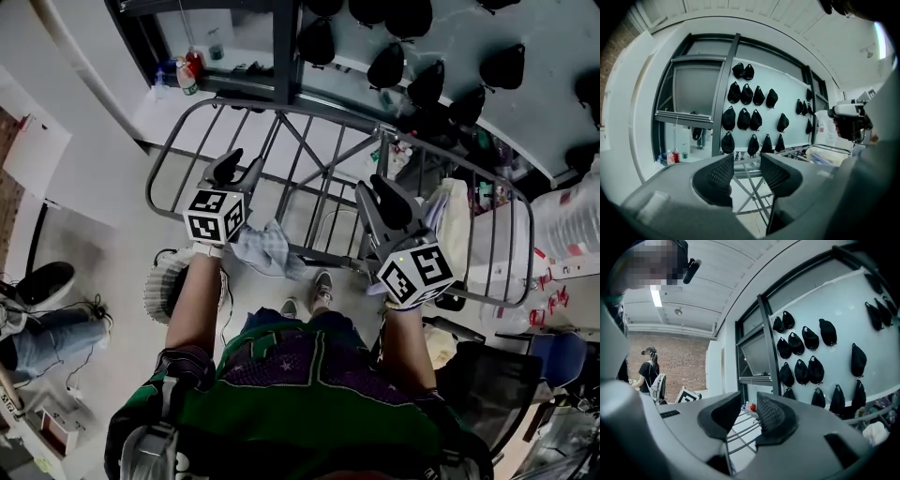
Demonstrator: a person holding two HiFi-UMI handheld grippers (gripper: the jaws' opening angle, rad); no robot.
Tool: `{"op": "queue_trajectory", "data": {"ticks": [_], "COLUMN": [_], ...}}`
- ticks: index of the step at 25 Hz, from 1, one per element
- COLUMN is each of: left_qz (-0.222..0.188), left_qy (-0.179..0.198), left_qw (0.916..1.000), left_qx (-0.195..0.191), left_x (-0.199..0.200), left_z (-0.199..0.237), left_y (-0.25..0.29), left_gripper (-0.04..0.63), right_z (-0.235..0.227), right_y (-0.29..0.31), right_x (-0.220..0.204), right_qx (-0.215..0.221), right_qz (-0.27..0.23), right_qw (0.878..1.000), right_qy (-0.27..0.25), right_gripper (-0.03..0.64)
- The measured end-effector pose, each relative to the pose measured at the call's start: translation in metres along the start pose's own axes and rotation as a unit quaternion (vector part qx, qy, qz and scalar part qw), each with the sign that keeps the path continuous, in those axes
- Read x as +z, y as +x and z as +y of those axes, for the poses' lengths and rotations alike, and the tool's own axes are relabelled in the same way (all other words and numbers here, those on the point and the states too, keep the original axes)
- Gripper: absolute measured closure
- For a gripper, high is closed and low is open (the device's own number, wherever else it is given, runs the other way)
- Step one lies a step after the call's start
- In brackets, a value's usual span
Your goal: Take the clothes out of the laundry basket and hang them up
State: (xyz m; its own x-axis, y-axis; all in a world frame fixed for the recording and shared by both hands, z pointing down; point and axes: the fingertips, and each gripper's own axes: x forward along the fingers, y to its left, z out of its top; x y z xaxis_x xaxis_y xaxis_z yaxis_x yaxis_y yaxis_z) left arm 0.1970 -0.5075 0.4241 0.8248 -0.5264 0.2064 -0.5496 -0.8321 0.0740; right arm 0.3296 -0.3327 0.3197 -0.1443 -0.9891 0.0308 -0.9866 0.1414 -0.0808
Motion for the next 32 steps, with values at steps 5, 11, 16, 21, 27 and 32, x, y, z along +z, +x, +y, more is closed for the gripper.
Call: {"op": "queue_trajectory", "data": {"ticks": [5,11,16,21,27,32], "left_qz": [-0.017,-0.038,-0.054,-0.063,-0.088,-0.099], "left_qy": [-0.003,-0.010,-0.005,-0.011,-0.016,-0.003], "left_qw": [0.9998,0.9992,0.9985,0.9979,0.9957,0.9946], "left_qx": [-0.007,-0.011,-0.012,-0.014,-0.022,-0.031], "left_x": [0.007,0.019,0.033,0.039,0.048,0.050], "left_z": [-0.011,-0.029,-0.056,-0.094,-0.146,-0.195], "left_y": [-0.018,-0.039,-0.058,-0.082,-0.122,-0.153], "left_gripper": [0.408,0.408,0.408,0.408,0.408,0.408], "right_z": [0.011,0.015,0.006,-0.003,-0.017,-0.016], "right_y": [-0.016,-0.035,-0.068,-0.110,-0.167,-0.224], "right_x": [0.006,0.020,0.030,0.033,0.031,0.031], "right_qx": [-0.006,-0.008,-0.020,-0.026,-0.047,-0.064], "right_qz": [-0.003,-0.014,-0.024,-0.024,-0.019,-0.026], "right_qw": [1.000,1.000,0.999,0.999,0.998,0.997], "right_qy": [-0.010,-0.021,-0.025,-0.026,-0.028,-0.030], "right_gripper": [0.526,0.526,0.526,0.526,0.526,0.526]}}
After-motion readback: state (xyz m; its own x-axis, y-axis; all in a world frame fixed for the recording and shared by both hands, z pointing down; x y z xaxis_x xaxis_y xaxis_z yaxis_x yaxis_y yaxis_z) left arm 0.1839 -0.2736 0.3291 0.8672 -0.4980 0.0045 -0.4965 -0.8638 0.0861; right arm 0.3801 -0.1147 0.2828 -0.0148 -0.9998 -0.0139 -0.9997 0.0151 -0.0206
